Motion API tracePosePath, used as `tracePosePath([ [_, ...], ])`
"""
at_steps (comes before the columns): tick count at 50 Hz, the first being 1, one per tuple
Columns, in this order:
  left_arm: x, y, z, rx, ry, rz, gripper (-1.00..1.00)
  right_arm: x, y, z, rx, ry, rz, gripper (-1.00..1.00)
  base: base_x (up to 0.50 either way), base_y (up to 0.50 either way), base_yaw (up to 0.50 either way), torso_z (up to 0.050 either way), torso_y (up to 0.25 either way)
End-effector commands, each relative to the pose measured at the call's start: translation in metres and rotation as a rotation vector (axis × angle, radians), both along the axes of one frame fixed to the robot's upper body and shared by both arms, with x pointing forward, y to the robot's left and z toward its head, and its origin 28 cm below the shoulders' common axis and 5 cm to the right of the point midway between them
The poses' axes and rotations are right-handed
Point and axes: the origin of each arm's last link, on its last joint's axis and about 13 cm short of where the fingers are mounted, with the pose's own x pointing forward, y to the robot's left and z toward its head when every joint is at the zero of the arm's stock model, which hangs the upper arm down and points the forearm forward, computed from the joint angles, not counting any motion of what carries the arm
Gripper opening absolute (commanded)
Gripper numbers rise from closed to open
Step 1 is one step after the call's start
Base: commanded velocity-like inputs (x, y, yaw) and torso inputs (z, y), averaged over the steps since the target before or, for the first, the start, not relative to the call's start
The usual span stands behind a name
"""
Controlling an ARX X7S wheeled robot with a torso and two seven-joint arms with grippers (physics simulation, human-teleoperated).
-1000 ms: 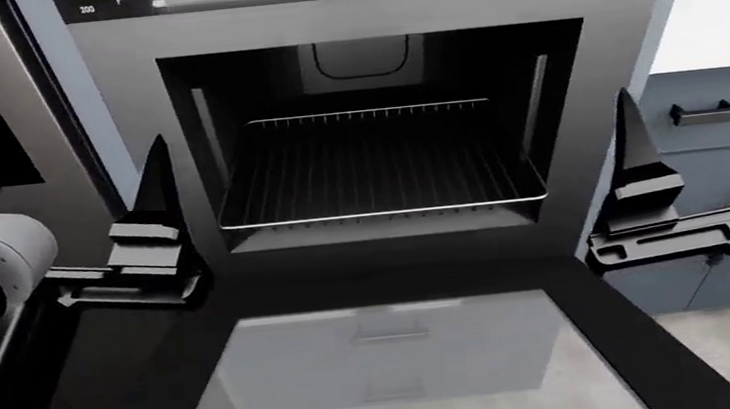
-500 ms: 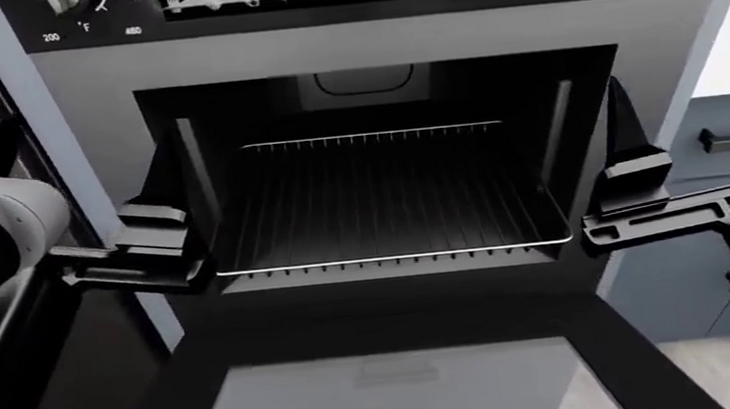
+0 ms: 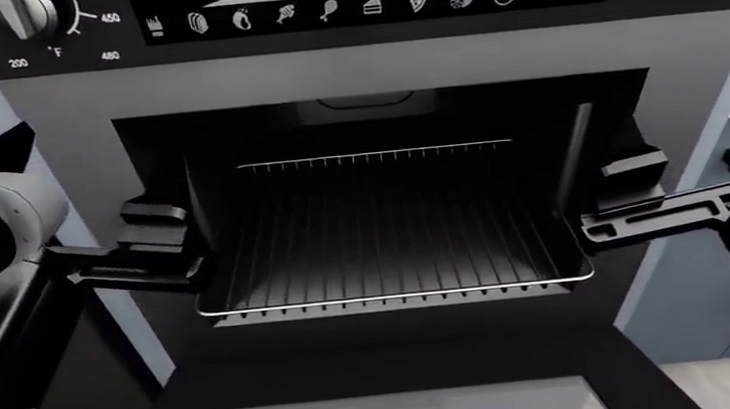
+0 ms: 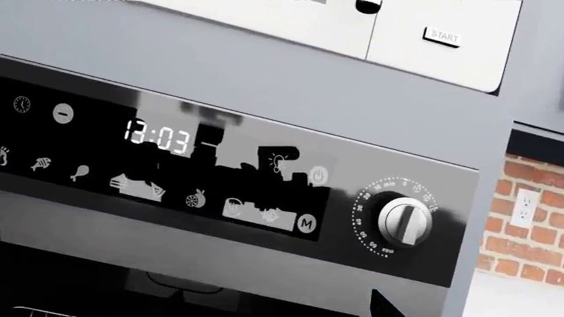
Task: Fully slide the oven rack out.
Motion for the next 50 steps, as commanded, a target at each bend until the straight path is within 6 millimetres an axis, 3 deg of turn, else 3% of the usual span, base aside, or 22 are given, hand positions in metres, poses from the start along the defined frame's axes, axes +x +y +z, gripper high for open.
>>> tracePosePath([
  [1, 0.0018, 0.0006, -0.0022, -0.059, 0.034, -0.02, 1.0, 0.0018, 0.0006, -0.003, -0.001, 0.005, -0.001, 1.0, 0.14, 0.0, 0.0, 0.0, 0.0],
  [18, 0.0037, 0.0018, -0.0048, -0.041, 0.056, -0.003, 1.0, 0.0031, 0.0017, -0.0035, 0.017, 0.06, 0.006, 1.0, 0.03, 0.0, 0.0, -0.002, -0.014],
  [50, 0.0021, -0.0005, -0.001, -0.004, 0.075, -0.003, 1.0, 0.0068, 0.0025, -0.005, 0.042, 0.086, -0.006, 1.0, 0.0, 0.0, 0.0, 0.0, -0.245],
])
